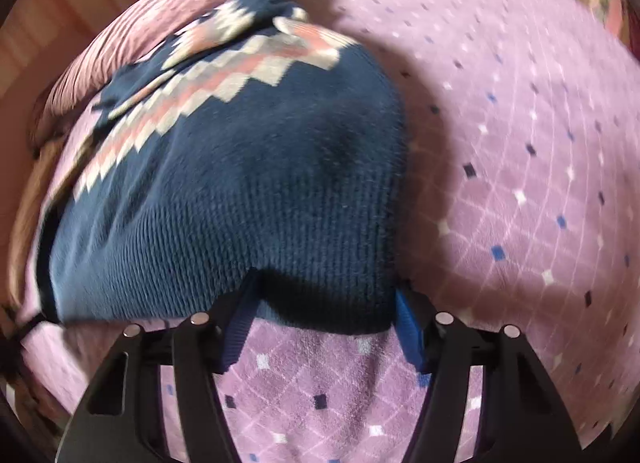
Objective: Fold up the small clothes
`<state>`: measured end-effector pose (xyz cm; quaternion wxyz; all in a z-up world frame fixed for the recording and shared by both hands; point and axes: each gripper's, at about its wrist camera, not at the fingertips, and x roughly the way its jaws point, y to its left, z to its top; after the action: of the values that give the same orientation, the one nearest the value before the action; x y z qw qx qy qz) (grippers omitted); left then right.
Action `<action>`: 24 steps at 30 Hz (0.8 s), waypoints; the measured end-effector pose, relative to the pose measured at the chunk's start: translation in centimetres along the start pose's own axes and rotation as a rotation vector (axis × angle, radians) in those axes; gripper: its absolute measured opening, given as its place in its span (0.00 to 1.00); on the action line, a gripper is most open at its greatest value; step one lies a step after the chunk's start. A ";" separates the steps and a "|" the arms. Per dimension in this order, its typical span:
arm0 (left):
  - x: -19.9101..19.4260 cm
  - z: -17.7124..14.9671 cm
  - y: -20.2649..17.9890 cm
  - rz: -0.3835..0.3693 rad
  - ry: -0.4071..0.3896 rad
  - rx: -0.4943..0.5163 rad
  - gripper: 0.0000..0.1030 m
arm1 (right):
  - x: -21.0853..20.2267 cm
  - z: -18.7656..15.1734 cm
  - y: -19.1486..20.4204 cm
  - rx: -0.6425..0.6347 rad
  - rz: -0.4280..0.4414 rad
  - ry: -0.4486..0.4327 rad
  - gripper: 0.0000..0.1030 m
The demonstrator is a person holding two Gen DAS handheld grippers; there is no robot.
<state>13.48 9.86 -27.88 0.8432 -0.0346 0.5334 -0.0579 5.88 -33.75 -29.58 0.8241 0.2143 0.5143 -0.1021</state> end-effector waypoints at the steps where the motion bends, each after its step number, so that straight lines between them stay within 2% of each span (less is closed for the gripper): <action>1: 0.0 0.0 0.1 0.001 0.000 0.004 0.19 | 0.0 0.3 -0.4 0.033 0.015 0.012 0.57; 3: 0.0 0.0 -0.1 0.006 0.000 0.011 0.19 | 0.0 0.6 -1.0 0.067 0.019 0.020 0.46; 4: 0.1 0.0 -0.2 0.008 0.000 0.014 0.19 | 0.0 0.6 -1.1 0.068 0.014 0.017 0.35; 5: 0.0 0.0 -0.2 0.009 -0.001 0.018 0.19 | -0.1 0.5 -1.2 0.064 0.024 0.014 0.17; 7: -0.1 0.0 -0.4 0.012 -0.010 0.023 0.19 | -0.4 0.6 -0.6 0.043 0.031 0.008 0.12; 12: -1.5 0.2 -1.1 0.048 -0.076 0.091 0.14 | -2.6 0.8 2.8 -0.141 -0.079 -0.098 0.11; 19: -3.9 1.7 -1.8 0.053 -0.212 0.118 0.13 | -7.1 1.5 7.8 -0.493 -0.246 -0.360 0.08; 24: -4.9 4.9 -3.3 0.087 -0.315 0.162 0.12 | -7.8 4.1 9.5 -0.574 -0.266 -0.434 0.08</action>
<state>15.59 7.21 -20.97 0.9181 0.0476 0.3893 -0.0580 9.37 -27.62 -18.73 0.9199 -0.1202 0.3589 -0.1030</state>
